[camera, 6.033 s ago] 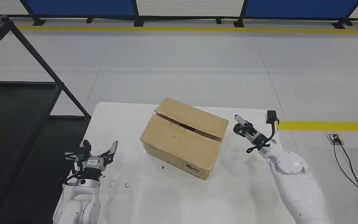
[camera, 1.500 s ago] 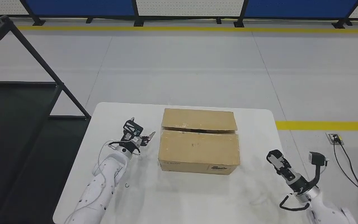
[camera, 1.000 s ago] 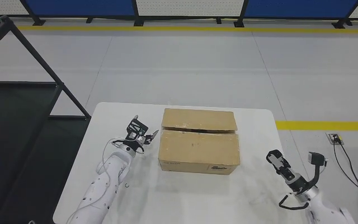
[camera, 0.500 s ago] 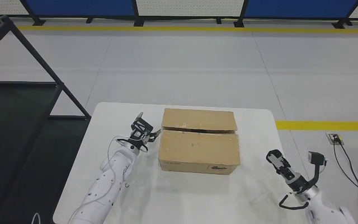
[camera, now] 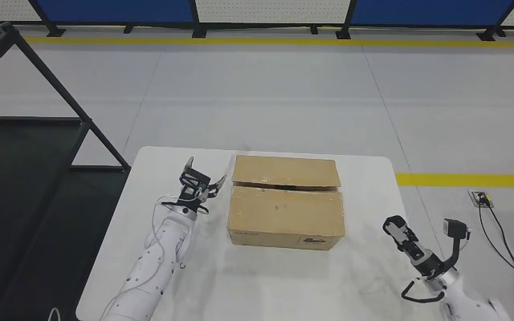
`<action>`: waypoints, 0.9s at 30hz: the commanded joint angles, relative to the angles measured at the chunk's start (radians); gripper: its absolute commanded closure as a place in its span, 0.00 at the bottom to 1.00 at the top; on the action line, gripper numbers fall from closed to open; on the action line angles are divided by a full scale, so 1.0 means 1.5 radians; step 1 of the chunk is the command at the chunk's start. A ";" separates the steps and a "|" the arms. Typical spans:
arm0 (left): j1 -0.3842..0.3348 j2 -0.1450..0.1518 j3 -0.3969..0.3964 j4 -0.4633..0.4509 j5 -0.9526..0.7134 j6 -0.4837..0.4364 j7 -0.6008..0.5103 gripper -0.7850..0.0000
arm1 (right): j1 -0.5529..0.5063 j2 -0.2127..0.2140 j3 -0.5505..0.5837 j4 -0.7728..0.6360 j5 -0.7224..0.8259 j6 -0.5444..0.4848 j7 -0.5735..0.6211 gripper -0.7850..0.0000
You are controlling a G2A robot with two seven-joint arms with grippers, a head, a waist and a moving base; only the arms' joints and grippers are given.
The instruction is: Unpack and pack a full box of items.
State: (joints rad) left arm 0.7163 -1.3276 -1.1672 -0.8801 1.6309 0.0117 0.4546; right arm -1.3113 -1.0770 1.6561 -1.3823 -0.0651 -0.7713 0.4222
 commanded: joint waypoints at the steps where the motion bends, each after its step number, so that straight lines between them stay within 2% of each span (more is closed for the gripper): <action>1: 0.009 0.001 -0.008 -0.009 -0.005 0.016 0.011 0.00 | 0.000 0.000 -0.002 -0.001 0.000 0.000 0.000 0.00; 8: 0.048 0.006 -0.035 -0.053 -0.011 0.058 0.034 0.00 | 0.003 0.002 -0.004 -0.002 0.001 -0.001 0.003 0.00; 13: 0.100 0.017 -0.058 -0.104 0.034 0.076 0.035 0.00 | 0.007 0.003 -0.004 0.004 0.005 -0.003 0.006 0.00; 22: 0.219 0.043 -0.125 -0.242 0.082 0.033 -0.010 0.00 | 0.021 0.005 -0.011 0.012 0.010 -0.005 0.017 0.00; 27: 0.261 0.052 -0.143 -0.297 0.114 -0.005 -0.056 0.00 | 0.035 0.006 -0.020 0.014 0.010 -0.004 0.026 0.00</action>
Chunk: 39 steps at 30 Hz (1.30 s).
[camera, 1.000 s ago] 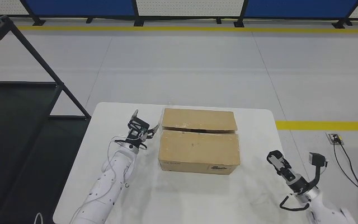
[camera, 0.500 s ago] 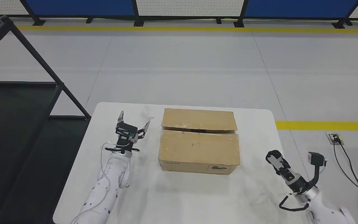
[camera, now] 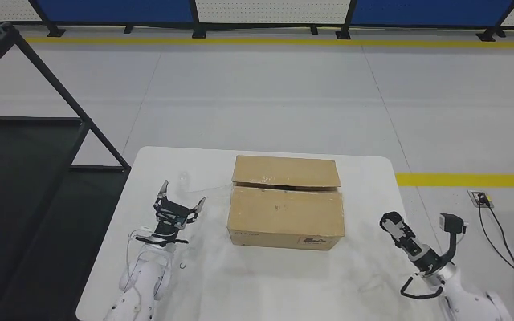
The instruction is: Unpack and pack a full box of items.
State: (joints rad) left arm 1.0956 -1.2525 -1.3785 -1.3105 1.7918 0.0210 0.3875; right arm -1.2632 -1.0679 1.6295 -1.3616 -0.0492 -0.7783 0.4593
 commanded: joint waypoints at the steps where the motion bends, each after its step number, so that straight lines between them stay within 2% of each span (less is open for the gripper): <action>1: 0.013 0.003 -0.004 -0.014 0.010 -0.016 -0.018 0.00 | 0.005 0.000 -0.003 0.001 -0.001 0.002 0.003 0.00; 7: 0.022 0.004 0.005 -0.011 0.015 -0.059 -0.050 0.00 | 0.012 0.002 -0.008 0.006 -0.003 0.001 0.005 0.00; 10: 0.010 0.001 0.016 0.007 0.016 -0.053 -0.065 0.00 | 0.014 0.002 -0.009 0.008 -0.003 0.002 0.006 0.00; 14: -0.035 -0.009 0.046 0.069 0.009 -0.030 -0.081 0.00 | 0.016 0.003 -0.012 0.007 -0.001 0.003 0.007 0.00; 19: -0.115 -0.028 0.092 0.179 -0.016 0.002 -0.071 0.00 | 0.014 0.004 -0.013 0.005 -0.003 0.003 0.005 0.00; 22: -0.159 -0.040 0.120 0.244 -0.008 0.046 -0.067 0.00 | 0.008 0.005 -0.009 0.003 -0.005 0.001 0.000 0.00; 27: -0.190 -0.052 0.136 0.305 -0.021 0.094 -0.028 0.00 | -0.003 0.007 -0.002 0.003 -0.002 -0.001 -0.006 0.00; 33: -0.173 -0.048 0.115 0.305 -0.014 0.154 0.024 0.00 | 0.002 0.008 -0.006 0.012 0.007 0.000 -0.005 0.00; 39: -0.118 -0.036 0.069 0.229 -0.018 0.182 0.039 0.00 | 0.025 0.007 -0.021 0.023 0.011 0.001 0.009 0.00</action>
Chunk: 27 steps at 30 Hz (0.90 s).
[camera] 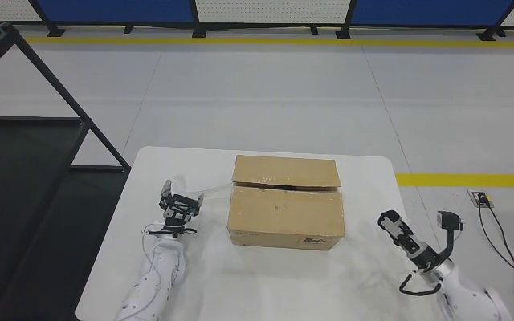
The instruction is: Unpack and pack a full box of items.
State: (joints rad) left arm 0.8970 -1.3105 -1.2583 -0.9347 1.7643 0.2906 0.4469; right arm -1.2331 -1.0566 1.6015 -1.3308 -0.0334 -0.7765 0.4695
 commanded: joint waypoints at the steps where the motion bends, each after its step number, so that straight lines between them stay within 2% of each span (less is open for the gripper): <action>1: 0.025 0.006 -0.019 -0.040 0.003 0.004 -0.003 0.00 | 0.009 0.000 -0.005 0.005 0.002 0.000 0.005 0.00; 8: 0.100 0.020 -0.071 -0.162 0.029 0.012 -0.042 0.00 | 0.031 0.000 -0.022 0.020 0.006 -0.005 0.016 0.00; 11: 0.112 0.024 -0.092 -0.187 0.024 -0.004 -0.067 0.00 | 0.037 0.000 -0.026 0.025 0.006 -0.009 0.018 0.00; 16: 0.103 0.027 -0.106 -0.171 0.013 -0.052 -0.094 0.00 | 0.042 0.001 -0.028 0.031 0.010 -0.014 0.021 0.00; 20: 0.097 0.025 -0.090 -0.144 0.010 -0.082 -0.091 0.00 | 0.040 0.002 -0.026 0.037 0.012 -0.019 0.018 0.00; 27: 0.118 0.016 -0.060 -0.160 -0.001 -0.058 -0.051 0.00 | 0.038 0.004 -0.025 0.040 0.016 -0.019 0.017 0.00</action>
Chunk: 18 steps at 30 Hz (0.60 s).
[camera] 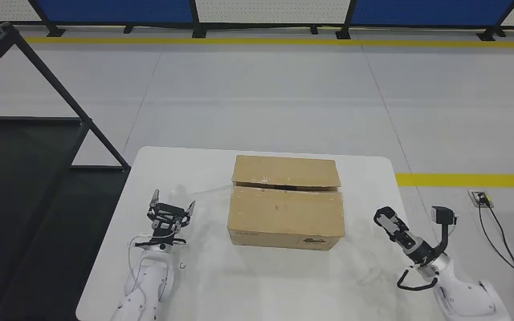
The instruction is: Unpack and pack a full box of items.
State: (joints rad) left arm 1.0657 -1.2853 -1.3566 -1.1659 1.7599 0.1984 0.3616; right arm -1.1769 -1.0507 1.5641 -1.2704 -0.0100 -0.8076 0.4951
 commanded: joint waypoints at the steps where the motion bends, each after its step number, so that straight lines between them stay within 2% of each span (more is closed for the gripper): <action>1: 0.009 -0.002 0.009 -0.010 0.006 0.002 0.007 0.00 | 0.001 0.000 -0.001 0.000 0.000 0.002 0.000 0.00; 8: -0.008 -0.005 0.028 0.018 0.020 -0.028 -0.028 0.00 | 0.006 0.001 -0.008 -0.002 -0.002 0.006 0.001 0.00; 12: -0.051 -0.011 0.037 0.082 0.007 -0.036 -0.039 0.00 | 0.006 0.002 -0.008 -0.002 -0.002 0.005 0.000 0.00; 18: -0.125 -0.026 0.060 0.199 -0.014 -0.001 -0.031 0.00 | -0.005 0.004 0.000 -0.008 -0.002 0.001 -0.004 0.00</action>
State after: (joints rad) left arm 0.9009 -1.3189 -1.2718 -0.9084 1.7481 0.1758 0.3079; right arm -1.1799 -1.0451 1.5605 -1.2806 -0.0127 -0.8055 0.4913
